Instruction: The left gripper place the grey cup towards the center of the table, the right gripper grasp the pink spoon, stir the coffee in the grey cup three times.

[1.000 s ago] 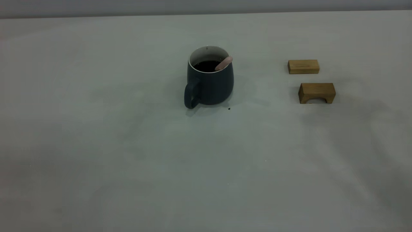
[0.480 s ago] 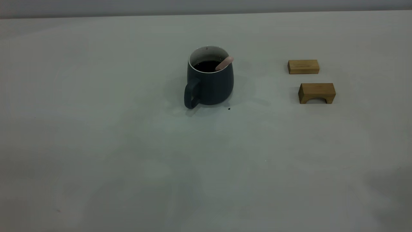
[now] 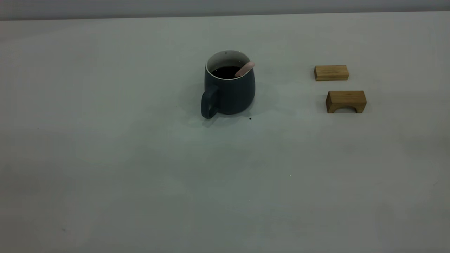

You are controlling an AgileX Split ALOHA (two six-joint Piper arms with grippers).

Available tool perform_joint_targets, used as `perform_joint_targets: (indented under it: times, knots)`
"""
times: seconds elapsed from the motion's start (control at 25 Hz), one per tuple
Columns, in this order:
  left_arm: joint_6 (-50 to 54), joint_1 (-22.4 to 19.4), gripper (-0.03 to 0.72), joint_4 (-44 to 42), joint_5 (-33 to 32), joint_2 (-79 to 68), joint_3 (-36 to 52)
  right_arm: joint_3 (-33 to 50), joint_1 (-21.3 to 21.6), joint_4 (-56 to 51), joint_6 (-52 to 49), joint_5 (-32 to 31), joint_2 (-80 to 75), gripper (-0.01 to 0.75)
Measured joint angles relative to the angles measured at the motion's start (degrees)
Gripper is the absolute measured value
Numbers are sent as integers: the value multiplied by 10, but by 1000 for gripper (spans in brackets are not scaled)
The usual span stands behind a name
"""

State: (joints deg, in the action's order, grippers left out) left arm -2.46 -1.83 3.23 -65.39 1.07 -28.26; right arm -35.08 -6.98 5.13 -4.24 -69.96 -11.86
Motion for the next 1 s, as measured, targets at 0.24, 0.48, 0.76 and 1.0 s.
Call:
perform_joint_targets:
  times: [0.24, 0.48, 0.76, 1.0]
  knots:
    - [0, 0, 528, 0, 0, 0, 0, 76, 17, -22, 1, 39, 82, 237]
    - [0, 0, 528, 0, 0, 0, 0, 81, 17, -26, 9, 49, 106, 237]
    - [0, 0, 528, 0, 0, 0, 0, 81, 17, -26, 10, 49, 107, 237]
    - [0, 0, 528, 0, 0, 0, 0, 81, 12, -26, 11, 49, 107, 237]
